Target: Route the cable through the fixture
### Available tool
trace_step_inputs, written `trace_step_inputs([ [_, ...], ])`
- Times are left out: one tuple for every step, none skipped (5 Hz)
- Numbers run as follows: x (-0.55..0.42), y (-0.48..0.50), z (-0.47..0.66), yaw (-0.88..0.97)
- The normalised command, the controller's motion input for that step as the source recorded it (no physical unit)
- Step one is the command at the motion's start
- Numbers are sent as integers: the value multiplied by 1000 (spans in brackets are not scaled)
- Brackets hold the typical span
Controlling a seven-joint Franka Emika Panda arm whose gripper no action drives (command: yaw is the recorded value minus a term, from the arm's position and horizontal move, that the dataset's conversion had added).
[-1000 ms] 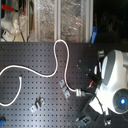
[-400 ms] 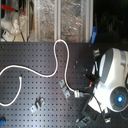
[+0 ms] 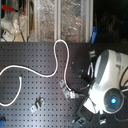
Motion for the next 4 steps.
trace_step_inputs([
  [-3,115,5,-31],
  [86,140,-5,-49],
  [6,57,-1,0],
  [24,234,-80,234],
])
